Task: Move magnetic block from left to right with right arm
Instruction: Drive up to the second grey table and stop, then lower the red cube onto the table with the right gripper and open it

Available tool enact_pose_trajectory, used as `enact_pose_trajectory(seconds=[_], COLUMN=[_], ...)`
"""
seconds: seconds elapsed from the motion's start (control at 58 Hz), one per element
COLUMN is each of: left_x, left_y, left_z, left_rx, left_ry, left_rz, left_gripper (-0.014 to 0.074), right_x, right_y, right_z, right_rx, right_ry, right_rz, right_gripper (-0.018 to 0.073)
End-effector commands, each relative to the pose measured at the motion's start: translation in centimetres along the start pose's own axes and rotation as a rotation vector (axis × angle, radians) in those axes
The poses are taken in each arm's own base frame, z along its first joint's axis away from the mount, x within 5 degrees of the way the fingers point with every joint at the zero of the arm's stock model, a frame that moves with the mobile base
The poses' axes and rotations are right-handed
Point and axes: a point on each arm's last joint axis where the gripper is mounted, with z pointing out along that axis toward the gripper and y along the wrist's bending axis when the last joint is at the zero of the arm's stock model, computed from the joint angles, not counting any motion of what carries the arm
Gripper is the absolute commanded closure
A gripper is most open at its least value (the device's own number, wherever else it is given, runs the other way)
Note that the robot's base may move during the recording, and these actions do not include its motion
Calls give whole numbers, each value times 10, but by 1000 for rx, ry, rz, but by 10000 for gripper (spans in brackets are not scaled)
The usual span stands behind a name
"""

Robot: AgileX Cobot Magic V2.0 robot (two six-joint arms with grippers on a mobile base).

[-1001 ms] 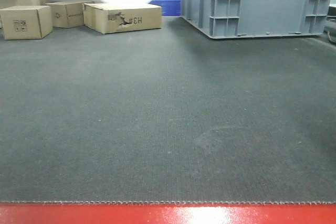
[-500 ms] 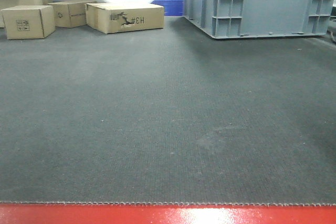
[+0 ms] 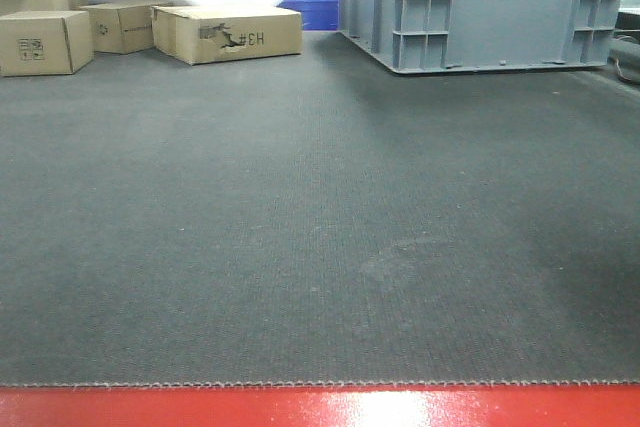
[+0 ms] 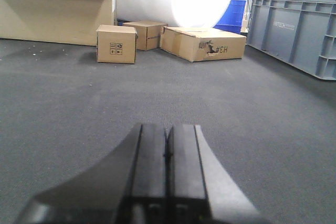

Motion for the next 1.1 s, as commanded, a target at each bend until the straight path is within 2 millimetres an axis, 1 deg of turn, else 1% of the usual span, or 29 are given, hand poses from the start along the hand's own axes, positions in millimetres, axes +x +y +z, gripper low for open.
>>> enact_pose_trajectory(seconds=[0.0,0.052,0.086,0.242,0.38,0.518,0.604,0.742,0.811,0.949,1.087], left_x=[-6,-6,-6,-6,-6,-6,-6,-6,-6,-6,-6], left_y=[1,1,1,1,1,1,1,1,1,1,1], left_z=[-1,-1,-1,-1,-1,-1,-1,-1,-1,-1,-1], left_rx=[-6,-6,-6,-6,-6,-6,-6,-6,-6,-6,-6], left_ry=[-87,-87,-87,-87,-87,-87,-87,-87,-87,-87,-87], left_rz=[-4,-4,-4,-4,-4,-4,-4,-4,-4,-4,-4], left_gripper=[722,722,722,722,722,722,722,722,722,722,722], right_x=[-20,-22,-22,-23,-25,-29,-31,-35,-36,-41,-41], right_y=[14,21,29,61,96,130,147,168,177,191,200], right_z=[14,26,38,68,94,124,141,168,178,190,203], right_rx=[-25,-27,-23,5,26,23,18,25,35,41,36], right_ry=[-3,55,122,319,460,539,576,624,649,675,695], right_rz=[18,48,81,143,93,44,46,46,37,32,62], right_gripper=[282,282,282,282,282,282,282,282,279,245,216])
